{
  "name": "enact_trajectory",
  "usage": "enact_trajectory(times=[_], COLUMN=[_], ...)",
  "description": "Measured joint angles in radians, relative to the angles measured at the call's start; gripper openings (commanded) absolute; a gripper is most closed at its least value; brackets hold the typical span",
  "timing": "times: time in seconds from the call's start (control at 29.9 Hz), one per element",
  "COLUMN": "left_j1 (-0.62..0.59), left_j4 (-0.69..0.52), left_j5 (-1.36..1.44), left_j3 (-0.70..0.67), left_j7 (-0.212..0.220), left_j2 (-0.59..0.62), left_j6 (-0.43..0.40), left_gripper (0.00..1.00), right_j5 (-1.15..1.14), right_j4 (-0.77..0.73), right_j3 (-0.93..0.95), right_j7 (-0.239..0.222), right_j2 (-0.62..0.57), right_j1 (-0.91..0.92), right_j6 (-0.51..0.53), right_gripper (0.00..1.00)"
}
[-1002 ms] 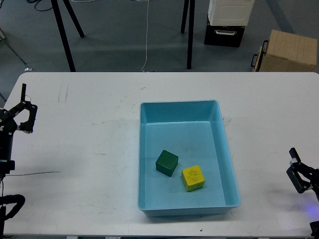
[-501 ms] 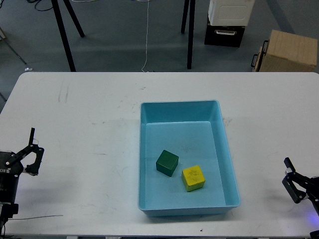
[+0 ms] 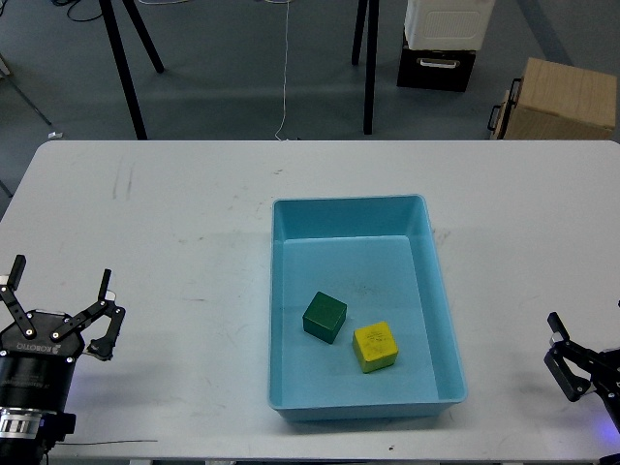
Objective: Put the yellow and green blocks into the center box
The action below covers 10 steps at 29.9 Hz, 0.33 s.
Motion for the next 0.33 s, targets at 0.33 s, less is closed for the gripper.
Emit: enact_trajectory(times=[0.33], left_j1=[0.0], left_j4=[0.0], left_j5=[0.0], left_j3=[0.003], left_j7=[-0.007], left_j2=[0.0], left_j6=[0.0], left_gripper=[1.0], right_j5=[-0.005], right_j4=[0.007], right_j3=[0.003], right_j7=[0.0], right_j2=[0.0], right_j1=[0.0], right_j6=[0.0], right_gripper=[0.99])
